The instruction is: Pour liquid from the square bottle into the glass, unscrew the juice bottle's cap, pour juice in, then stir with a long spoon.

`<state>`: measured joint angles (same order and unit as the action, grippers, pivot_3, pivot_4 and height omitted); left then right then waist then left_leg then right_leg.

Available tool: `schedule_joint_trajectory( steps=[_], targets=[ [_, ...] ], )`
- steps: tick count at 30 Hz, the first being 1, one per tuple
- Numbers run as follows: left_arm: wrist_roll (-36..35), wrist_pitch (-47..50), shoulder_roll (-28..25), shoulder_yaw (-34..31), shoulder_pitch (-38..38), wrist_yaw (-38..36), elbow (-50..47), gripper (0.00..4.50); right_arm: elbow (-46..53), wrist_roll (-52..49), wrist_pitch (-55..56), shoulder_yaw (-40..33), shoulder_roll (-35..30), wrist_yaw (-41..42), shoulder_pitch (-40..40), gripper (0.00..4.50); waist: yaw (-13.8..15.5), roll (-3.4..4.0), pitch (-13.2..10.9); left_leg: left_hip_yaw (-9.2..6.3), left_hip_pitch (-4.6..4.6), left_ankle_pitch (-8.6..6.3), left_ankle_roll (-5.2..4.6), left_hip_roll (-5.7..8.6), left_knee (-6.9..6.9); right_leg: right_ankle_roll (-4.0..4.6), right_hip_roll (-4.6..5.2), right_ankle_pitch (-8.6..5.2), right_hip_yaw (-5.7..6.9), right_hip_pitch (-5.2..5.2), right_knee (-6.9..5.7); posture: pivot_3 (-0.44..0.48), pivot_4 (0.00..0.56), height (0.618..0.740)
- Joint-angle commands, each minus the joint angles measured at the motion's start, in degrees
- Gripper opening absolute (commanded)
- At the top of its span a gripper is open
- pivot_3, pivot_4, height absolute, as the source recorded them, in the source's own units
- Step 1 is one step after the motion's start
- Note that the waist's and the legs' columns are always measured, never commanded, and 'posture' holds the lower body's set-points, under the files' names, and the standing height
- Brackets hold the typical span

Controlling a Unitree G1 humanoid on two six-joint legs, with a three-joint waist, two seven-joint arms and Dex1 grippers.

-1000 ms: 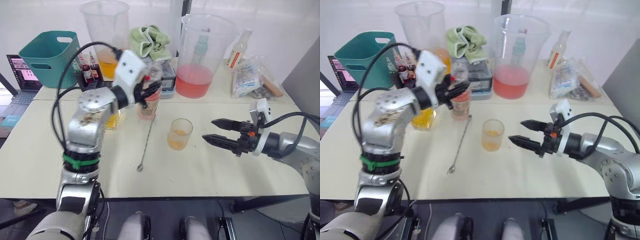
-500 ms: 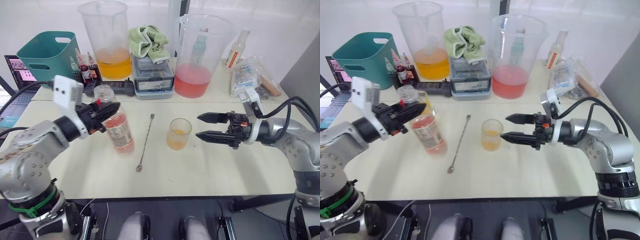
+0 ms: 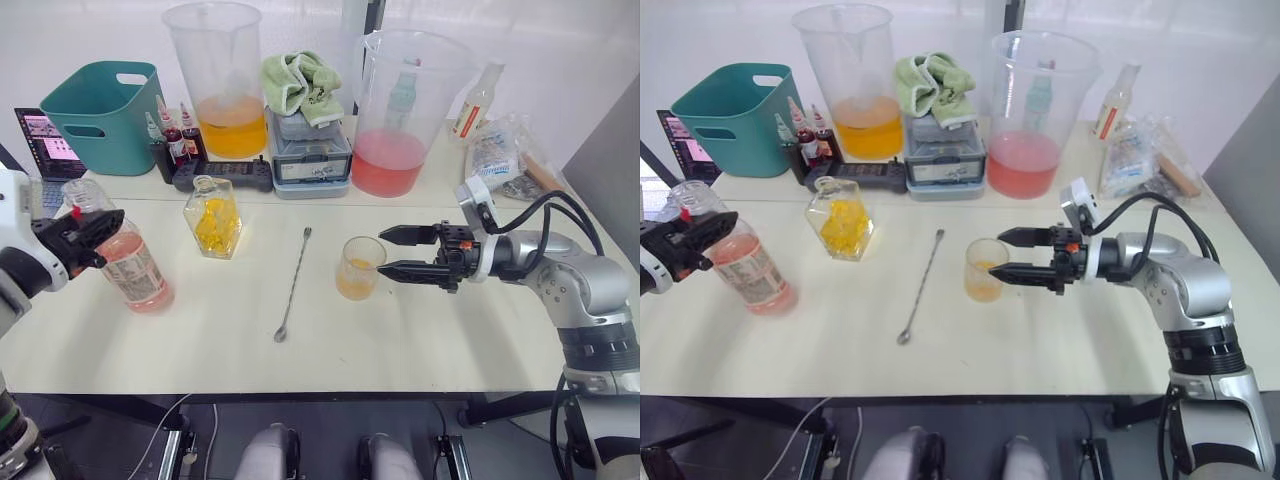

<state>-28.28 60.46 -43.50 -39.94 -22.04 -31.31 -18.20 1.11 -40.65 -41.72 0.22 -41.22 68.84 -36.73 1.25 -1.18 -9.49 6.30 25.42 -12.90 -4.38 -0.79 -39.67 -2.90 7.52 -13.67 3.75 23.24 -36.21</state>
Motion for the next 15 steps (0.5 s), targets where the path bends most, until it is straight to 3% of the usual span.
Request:
schedule_joint_trajectory(
  steps=[1, 6, 15],
  targets=[
    [3.74, -11.03, -1.16, 3.57, -5.12, 2.17, 7.93, 1.31, 3.57, -0.84, -0.09, -2.66, -0.63, -1.07, 0.76, 4.48, 0.05, -0.01, 0.01, 0.00, 0.00, 0.01, 0.02, 0.00, 0.01, 0.02, 0.00, 0.02, 0.02, 0.01, 0.01, 0.000, 0.150, 0.739],
    [9.32, -25.38, -1.43, 11.44, -14.94, 2.78, 25.63, 1.31, 5.79, -1.09, -0.89, -4.25, -1.34, -3.07, 2.31, 4.48, -0.06, -0.05, 0.01, 0.09, 0.01, 0.01, 0.01, 0.00, 0.08, 0.06, 0.01, 0.11, 0.08, 0.09, 0.02, 0.000, 0.150, 0.739],
    [12.92, -39.52, -0.60, 18.85, -26.71, 0.43, 47.89, 1.31, 9.47, -1.92, -2.67, -6.78, -2.60, -6.27, 4.62, 4.48, -0.54, -0.09, 0.00, 0.17, 0.06, 0.26, -0.45, -0.02, 0.12, 0.03, 0.01, 0.14, 0.12, 0.14, 0.02, 0.000, 0.150, 0.739]
  ],
)
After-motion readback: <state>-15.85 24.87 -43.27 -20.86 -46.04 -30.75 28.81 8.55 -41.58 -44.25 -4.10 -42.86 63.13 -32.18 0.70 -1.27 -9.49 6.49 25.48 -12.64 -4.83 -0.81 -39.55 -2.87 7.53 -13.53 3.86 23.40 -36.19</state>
